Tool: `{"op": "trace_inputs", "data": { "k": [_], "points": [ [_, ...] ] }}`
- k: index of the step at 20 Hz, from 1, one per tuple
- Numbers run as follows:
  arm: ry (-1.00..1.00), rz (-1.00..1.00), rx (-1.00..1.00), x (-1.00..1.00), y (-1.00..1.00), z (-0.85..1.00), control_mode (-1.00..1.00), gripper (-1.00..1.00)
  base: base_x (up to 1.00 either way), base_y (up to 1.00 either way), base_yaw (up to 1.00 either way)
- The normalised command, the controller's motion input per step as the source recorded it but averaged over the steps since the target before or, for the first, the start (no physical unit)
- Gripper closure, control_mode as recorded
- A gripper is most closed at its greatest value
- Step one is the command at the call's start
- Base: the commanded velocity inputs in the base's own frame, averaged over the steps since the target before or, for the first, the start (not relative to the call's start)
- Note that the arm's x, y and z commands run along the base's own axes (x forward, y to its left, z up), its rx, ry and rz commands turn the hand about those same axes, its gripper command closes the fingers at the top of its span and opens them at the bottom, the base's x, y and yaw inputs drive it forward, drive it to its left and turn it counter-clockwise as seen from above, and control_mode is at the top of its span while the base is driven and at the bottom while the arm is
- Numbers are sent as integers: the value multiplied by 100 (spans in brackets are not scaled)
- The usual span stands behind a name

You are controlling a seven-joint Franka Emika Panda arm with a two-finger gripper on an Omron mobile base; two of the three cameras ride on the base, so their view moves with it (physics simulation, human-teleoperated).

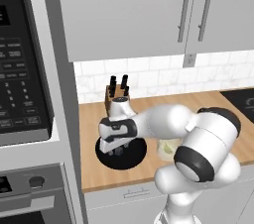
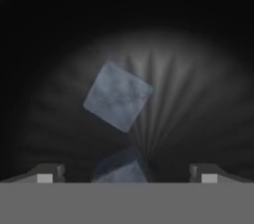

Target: Grab a lemon wedge from the fridge and one ice cube from the ice bowl, and put them in the glass of lemonade.

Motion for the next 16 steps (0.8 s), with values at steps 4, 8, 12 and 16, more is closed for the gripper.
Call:
{"op": "trace_inputs", "data": {
  "k": [4,8,12,16],
  "points": [
    [0,0,0,4,0,-16,-100,-100,0,0,0],
    [0,0,0,1,0,-16,-100,-100,0,0,0],
    [0,0,0,0,0,-16,-100,-100,0,0,0],
    [0,0,0,0,0,-18,-100,-100,0,0,0]
  ]
}}
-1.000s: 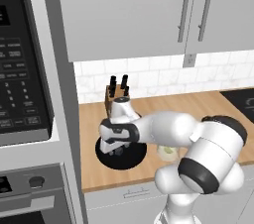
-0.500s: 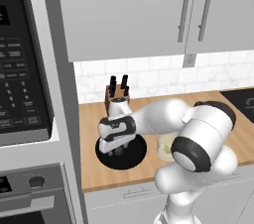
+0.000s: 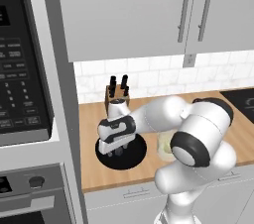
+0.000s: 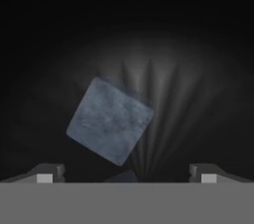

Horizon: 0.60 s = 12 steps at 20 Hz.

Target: Grab a lemon wedge from the fridge and one ice cube from the ice bowl, and put them in the glass of lemonade.

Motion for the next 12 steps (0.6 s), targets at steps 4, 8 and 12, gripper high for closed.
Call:
{"op": "trace_inputs", "data": {
  "k": [4,8,12],
  "points": [
    [0,0,0,0,0,-14,-100,-100,0,0,0],
    [0,0,0,1,0,-3,-100,-100,0,0,0],
    [0,0,0,-1,0,-1,-100,-100,0,0,0]
  ]
}}
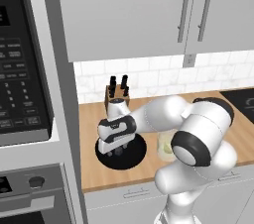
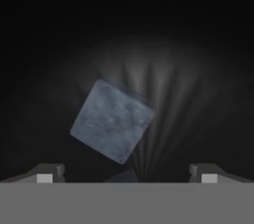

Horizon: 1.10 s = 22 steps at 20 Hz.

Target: Grab a lemon wedge from the fridge and one ice cube from the ice bowl, and put them in the glass of lemonade.

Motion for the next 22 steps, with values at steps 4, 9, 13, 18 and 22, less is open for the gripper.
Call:
{"op": "trace_inputs", "data": {
  "k": [4,9,13,18,22],
  "points": [
    [0,0,0,-18,-9,0,-100,-100,0,0,0],
    [0,0,0,-10,-11,0,-100,-100,0,0,0],
    [0,0,0,0,-1,0,-100,-100,0,0,0],
    [0,0,0,0,0,-11,-100,-100,0,0,0],
    [0,0,0,-19,0,-6,-100,-100,0,0,0]
  ]
}}
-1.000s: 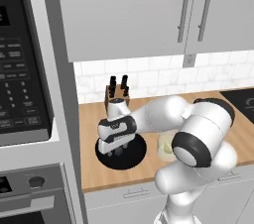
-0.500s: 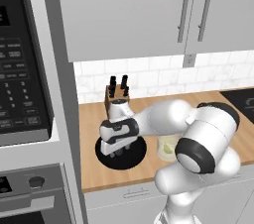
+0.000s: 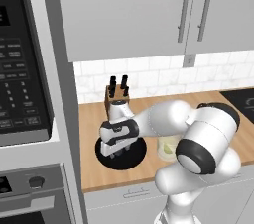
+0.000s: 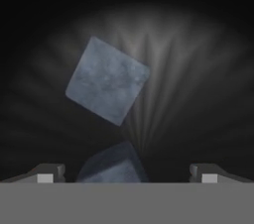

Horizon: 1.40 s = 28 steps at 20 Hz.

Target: Grab a lemon wedge from the fridge and one ice cube from the ice bowl, and put them in the glass of lemonade.

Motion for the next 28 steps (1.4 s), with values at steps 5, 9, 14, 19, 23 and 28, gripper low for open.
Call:
{"op": "trace_inputs", "data": {
  "k": [5,9,14,19,23,28],
  "points": [
    [-1,0,0,-16,0,0,-100,-100,0,0,0],
    [0,0,0,-12,0,-4,-100,-100,0,0,0],
    [0,0,0,0,0,0,-100,-100,0,0,0],
    [0,0,0,0,0,0,-100,-100,0,0,0],
    [0,0,0,6,0,0,-100,-100,0,0,0],
    [0,0,0,0,0,-3,-100,-100,0,0,0]
  ]
}}
